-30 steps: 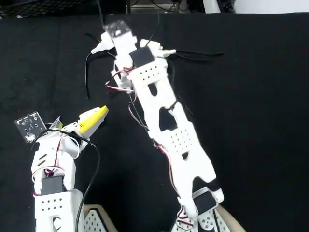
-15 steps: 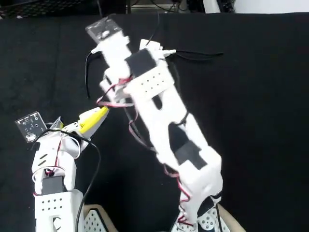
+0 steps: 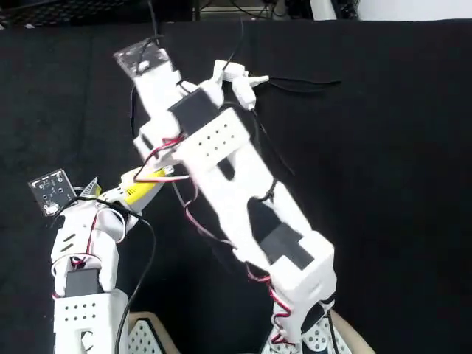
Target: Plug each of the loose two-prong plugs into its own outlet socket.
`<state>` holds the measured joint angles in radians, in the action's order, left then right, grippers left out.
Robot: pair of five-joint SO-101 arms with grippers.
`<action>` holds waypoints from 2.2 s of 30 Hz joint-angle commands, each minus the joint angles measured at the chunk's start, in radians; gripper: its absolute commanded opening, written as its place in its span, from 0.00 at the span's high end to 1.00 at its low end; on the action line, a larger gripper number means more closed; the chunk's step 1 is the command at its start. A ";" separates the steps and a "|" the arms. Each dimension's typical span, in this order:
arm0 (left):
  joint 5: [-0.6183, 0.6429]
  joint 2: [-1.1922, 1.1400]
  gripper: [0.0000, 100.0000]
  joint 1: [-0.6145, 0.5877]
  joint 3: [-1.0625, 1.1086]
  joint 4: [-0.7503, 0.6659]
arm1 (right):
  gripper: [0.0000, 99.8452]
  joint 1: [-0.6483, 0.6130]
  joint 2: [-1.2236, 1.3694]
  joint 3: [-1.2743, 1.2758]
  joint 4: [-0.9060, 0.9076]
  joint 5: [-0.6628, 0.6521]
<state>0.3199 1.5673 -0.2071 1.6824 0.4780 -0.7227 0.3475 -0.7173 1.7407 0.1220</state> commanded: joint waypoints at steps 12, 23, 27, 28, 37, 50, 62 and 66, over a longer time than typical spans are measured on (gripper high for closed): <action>0.000 0.008 0.39 0.012 -0.008 0.002 | 0.99 0.005 0.193 0.002 -0.155 0.017; 0.000 0.009 0.39 0.010 -0.008 -0.002 | 0.99 0.015 0.303 0.001 -0.164 0.051; 0.000 0.009 0.39 0.008 -0.008 -0.003 | 0.99 0.017 0.306 0.018 -0.160 0.021; 0.000 0.009 0.39 0.008 -0.008 -0.003 | 0.99 0.028 0.305 0.018 -0.160 0.021; 0.000 0.009 0.39 0.005 -0.008 0.000 | 0.99 0.163 0.309 -0.252 -0.121 0.021; -0.002 0.009 0.39 -0.156 -0.090 0.250 | 0.99 0.094 0.341 -0.294 -0.026 -0.092; -0.002 0.009 0.39 -0.355 -0.131 0.440 | 0.99 0.038 0.346 -0.289 -0.038 -0.821; -0.002 0.009 0.39 -0.340 -0.119 0.433 | 0.99 0.040 0.355 -0.285 -0.038 -1.166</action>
<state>0.3199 1.5673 -0.5616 1.5996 0.9137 -0.6736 0.7020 -0.9628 1.7100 -0.7925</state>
